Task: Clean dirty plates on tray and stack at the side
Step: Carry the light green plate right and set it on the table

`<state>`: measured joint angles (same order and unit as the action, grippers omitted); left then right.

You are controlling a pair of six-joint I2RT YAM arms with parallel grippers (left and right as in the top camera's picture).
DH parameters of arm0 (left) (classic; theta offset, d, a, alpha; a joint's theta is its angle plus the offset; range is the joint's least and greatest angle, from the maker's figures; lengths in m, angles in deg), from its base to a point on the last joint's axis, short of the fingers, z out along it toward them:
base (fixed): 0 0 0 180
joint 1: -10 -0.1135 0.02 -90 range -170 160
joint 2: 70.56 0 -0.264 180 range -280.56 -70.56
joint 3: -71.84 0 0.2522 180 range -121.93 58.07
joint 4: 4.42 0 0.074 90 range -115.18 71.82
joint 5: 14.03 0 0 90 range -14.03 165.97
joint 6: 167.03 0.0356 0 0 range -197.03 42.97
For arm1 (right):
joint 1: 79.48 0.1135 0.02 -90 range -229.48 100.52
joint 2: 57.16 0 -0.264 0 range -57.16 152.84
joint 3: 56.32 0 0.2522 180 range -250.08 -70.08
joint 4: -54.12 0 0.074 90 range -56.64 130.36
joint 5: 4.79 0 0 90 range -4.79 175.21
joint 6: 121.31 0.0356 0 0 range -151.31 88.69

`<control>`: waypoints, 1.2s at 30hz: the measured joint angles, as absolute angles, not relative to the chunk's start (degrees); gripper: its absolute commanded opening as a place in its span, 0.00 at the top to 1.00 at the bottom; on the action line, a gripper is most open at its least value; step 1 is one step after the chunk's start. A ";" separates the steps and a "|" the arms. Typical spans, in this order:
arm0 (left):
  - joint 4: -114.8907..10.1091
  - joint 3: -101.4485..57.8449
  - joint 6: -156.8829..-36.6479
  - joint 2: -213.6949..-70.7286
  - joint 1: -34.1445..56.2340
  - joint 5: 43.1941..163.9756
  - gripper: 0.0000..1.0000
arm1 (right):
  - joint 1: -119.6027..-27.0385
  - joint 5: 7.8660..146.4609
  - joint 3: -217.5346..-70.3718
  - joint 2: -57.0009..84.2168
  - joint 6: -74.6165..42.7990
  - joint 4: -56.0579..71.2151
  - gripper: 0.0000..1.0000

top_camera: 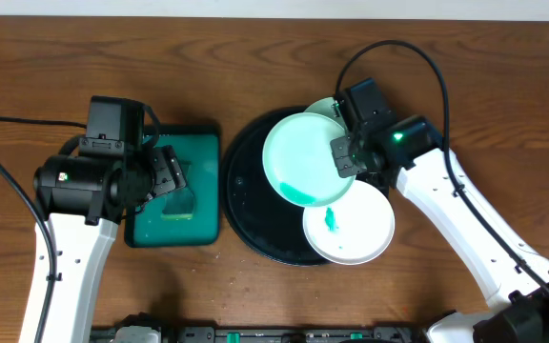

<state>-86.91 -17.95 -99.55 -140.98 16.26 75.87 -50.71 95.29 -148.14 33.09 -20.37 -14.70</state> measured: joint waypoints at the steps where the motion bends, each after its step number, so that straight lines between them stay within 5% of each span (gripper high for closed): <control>1: -86.89 -17.95 -99.53 -140.98 16.26 75.87 0.19 | -50.21 96.12 -148.14 33.09 -20.59 -14.09 0.99; 36: -86.83 -17.95 -99.55 -140.98 16.26 75.87 0.19 | -22.03 150.85 -148.14 33.09 -43.99 -7.67 0.99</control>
